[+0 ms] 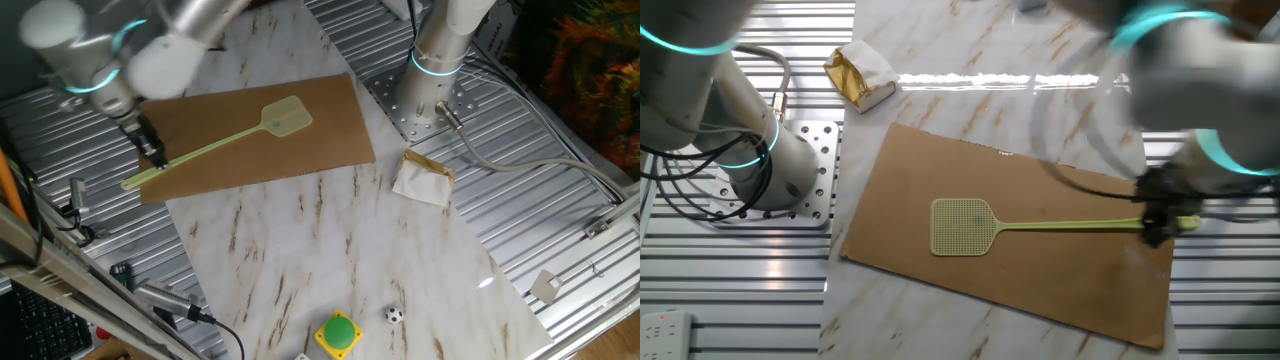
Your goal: Swat with a flyswatter
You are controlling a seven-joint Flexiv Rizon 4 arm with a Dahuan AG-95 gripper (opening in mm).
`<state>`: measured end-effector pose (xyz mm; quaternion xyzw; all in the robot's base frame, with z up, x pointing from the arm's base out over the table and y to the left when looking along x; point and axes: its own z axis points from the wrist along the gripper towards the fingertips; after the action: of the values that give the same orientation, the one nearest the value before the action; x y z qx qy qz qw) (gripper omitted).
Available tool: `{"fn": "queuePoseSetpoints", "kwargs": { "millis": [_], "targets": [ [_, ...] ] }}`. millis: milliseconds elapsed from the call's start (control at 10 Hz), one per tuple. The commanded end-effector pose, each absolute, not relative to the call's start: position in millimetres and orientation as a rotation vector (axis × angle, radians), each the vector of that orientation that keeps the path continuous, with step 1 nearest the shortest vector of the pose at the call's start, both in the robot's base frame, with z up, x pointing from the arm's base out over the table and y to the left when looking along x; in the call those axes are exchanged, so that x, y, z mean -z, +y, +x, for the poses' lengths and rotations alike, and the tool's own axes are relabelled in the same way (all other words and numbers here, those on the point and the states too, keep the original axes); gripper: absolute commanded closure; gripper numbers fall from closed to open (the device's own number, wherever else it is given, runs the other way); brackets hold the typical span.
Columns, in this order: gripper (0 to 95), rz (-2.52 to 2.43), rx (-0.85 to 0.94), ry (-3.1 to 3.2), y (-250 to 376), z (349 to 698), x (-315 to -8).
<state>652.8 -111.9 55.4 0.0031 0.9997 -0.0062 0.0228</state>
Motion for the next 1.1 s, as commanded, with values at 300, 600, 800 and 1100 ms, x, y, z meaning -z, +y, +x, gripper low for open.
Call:
{"fn": "queuePoseSetpoints", "kwargs": {
  "millis": [300, 600, 800, 1100],
  "targets": [
    [38.0, 0.025, -0.042, 3.078, -117.1, 650.2, -53.4],
    [38.0, 0.015, -0.059, 3.082, -117.1, 650.2, -53.4],
    [38.0, 0.017, -0.088, 3.084, -117.1, 650.2, -53.4],
    [38.0, -0.025, -0.083, 3.088, -117.1, 650.2, -53.4]
  ]
}}
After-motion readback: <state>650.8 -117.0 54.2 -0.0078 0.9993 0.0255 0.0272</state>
